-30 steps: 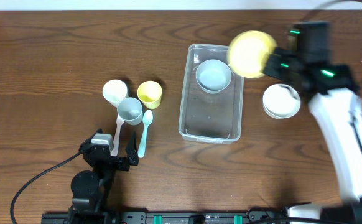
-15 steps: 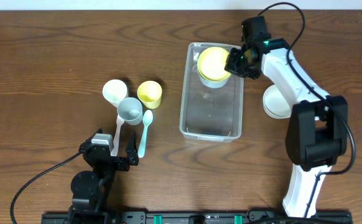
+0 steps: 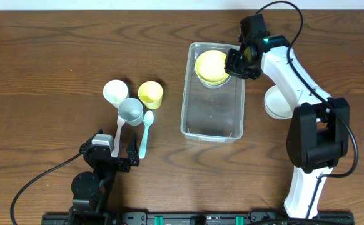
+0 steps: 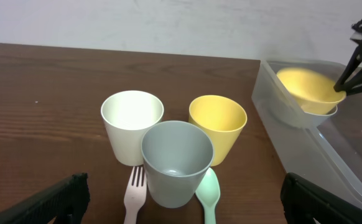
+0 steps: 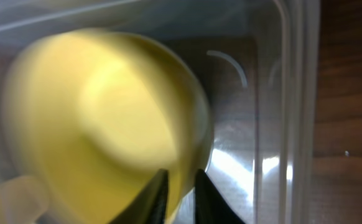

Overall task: Pack container
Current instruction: 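Carry the yellow bowl into the container, stack on blue bowl, then move right gripper to the white bowl and grasp its rim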

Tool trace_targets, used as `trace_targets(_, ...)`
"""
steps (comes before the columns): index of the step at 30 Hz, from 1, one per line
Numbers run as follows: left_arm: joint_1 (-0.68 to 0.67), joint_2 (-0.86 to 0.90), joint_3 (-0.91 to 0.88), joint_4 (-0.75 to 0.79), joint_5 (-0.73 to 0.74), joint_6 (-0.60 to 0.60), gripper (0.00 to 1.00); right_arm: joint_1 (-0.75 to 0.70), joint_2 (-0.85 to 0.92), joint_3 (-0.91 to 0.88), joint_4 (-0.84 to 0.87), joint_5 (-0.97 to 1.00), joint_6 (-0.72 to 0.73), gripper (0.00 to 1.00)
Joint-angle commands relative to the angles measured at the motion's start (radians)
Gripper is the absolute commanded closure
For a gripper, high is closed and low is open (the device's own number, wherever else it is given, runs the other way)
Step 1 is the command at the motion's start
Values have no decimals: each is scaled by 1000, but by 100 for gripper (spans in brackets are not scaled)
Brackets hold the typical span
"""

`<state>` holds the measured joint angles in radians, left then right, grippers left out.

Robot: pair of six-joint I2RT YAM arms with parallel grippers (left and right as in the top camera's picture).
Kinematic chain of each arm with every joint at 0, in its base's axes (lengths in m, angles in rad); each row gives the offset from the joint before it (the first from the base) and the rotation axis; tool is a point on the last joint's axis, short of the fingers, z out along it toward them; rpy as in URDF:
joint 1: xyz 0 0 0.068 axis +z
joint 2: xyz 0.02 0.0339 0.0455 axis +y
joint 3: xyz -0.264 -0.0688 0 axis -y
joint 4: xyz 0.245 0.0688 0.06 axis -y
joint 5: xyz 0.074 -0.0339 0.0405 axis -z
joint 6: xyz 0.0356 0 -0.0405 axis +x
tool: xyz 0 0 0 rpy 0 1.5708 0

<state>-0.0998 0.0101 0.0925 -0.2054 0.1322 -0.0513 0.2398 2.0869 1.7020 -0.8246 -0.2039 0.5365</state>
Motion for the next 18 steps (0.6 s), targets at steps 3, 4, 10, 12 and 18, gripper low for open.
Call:
trace_targets(3,5,-6,-26,-6,10,6,2,10,-93,37,-7,58,-35,60)
trace_targets(4,5,-6,-26,-6,10,6,2,8,-98,37,-8,58,-50,59)
trace_targets(10,5,-6,-26,-6,10,6,2,-37,-201,38,-101,74,-101,60)
trace_targets(12,5,-6,-26,-6,10,6,2,-79,-253,38,-160,82,-101,49)
trace_targets(18,5,-6,-26,-6,10,6,2,-258,-343,26,-377,224,-129,39)
